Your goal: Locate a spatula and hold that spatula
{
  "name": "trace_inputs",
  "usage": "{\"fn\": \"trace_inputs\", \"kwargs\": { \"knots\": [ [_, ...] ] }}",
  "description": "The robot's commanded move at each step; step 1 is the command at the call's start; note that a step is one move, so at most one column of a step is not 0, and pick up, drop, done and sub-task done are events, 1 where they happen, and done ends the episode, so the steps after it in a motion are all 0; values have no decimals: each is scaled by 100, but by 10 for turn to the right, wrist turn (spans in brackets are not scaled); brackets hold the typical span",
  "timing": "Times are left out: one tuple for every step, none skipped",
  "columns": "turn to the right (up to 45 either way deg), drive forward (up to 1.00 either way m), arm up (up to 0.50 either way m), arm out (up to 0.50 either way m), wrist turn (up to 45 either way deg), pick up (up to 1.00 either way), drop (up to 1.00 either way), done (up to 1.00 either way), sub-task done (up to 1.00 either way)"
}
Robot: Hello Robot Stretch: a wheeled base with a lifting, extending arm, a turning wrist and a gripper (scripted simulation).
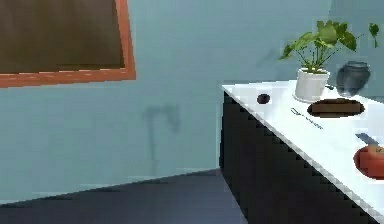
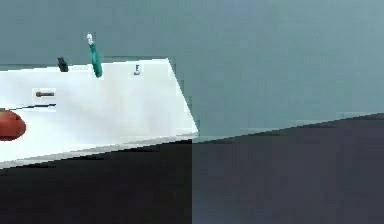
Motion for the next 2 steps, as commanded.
{"fn": "trace_inputs", "kwargs": {
  "knots": [
    [-330, 0, 0, 0, 0, 0, 0, 0, 0],
    [-30, 0, 0, 0, 0, 0, 0, 0, 0]
  ]
}}
